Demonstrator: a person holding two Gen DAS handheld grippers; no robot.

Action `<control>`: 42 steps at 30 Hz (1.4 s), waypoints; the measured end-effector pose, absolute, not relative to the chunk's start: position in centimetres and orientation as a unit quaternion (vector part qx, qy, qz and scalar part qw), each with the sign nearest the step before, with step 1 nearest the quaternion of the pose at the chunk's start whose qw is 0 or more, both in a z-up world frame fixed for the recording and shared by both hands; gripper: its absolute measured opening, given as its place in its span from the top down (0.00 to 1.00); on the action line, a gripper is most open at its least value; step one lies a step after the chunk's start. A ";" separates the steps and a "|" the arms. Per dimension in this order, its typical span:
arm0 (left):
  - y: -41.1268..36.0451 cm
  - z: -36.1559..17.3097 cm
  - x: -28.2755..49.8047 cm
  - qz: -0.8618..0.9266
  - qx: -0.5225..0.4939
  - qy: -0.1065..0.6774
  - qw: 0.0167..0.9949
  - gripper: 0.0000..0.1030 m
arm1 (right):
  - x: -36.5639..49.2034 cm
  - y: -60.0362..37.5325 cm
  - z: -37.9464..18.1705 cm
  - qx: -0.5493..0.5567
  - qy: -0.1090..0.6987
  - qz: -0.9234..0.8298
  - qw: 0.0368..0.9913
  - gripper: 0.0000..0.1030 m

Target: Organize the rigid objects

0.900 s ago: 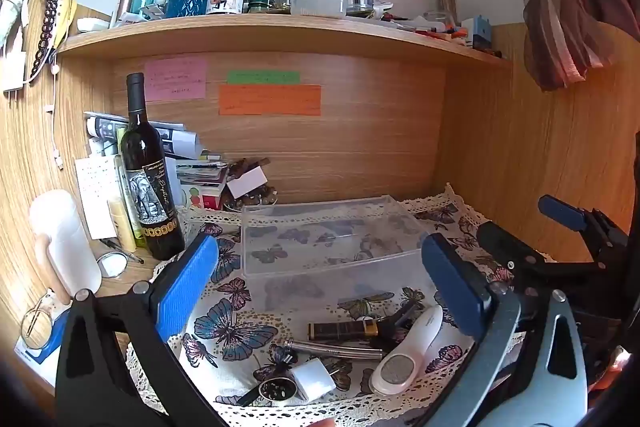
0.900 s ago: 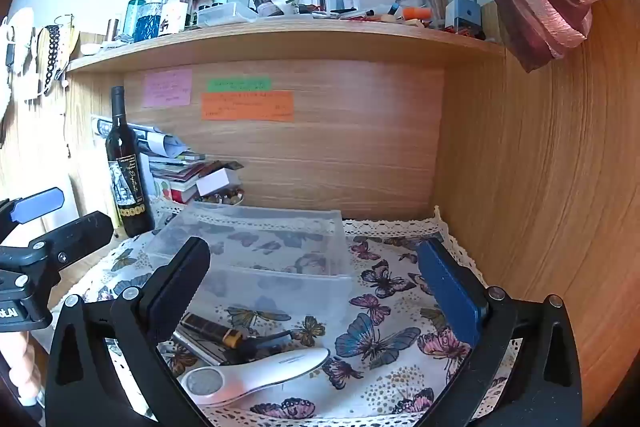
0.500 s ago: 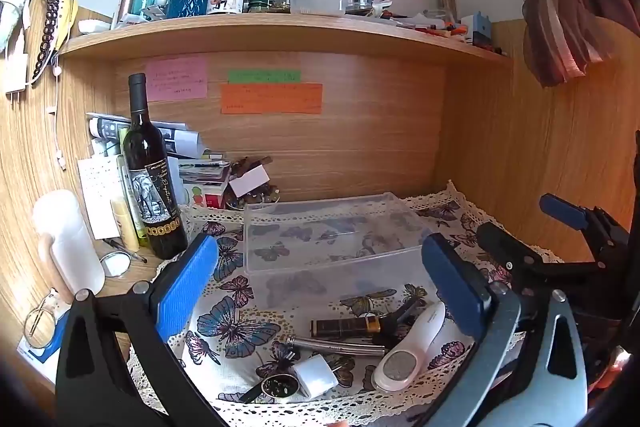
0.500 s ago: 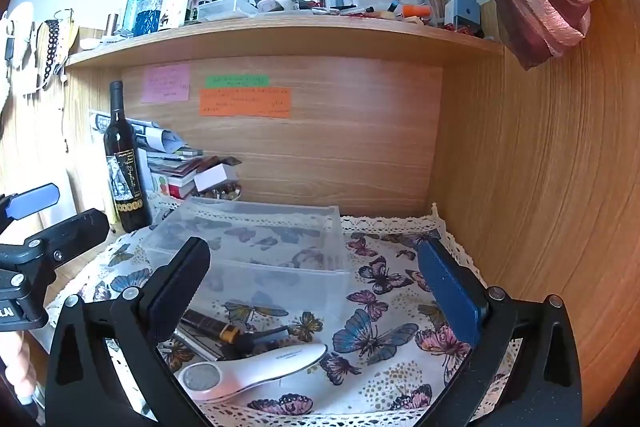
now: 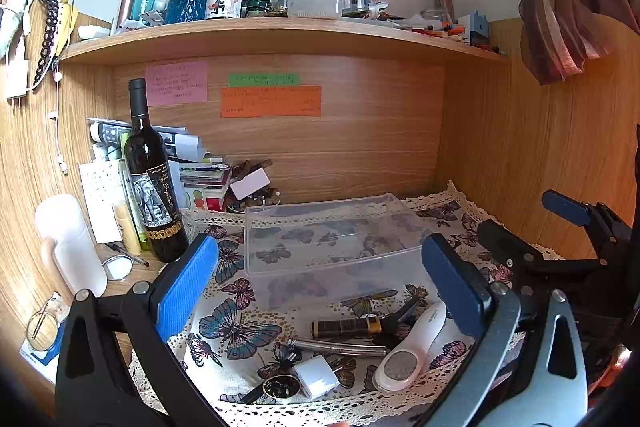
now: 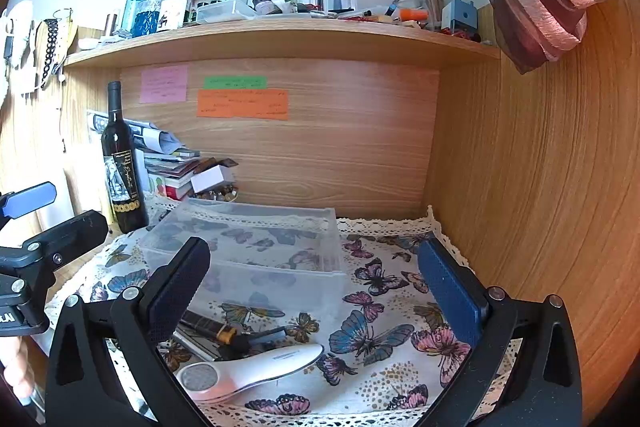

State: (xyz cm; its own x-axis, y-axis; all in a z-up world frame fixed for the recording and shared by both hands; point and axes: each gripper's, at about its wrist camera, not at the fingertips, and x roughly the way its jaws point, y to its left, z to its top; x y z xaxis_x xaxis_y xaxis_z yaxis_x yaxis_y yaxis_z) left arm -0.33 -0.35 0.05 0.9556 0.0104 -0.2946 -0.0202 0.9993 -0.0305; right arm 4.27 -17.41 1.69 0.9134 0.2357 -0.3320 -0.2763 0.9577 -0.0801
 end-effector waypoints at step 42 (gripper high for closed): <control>-0.4 0.6 -1.3 0.012 -0.009 0.123 0.992 0.00 | 3.5 -17.9 2.1 -0.056 0.142 0.126 0.980 0.00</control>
State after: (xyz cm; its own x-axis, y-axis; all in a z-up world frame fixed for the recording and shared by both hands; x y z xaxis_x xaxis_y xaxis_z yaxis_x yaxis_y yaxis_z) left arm -1.32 -0.45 0.65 0.9697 0.0209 -0.2434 -0.0254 0.9996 -0.0154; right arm 3.47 -17.90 2.15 0.9278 0.2308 -0.2931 -0.2628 0.9620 -0.0743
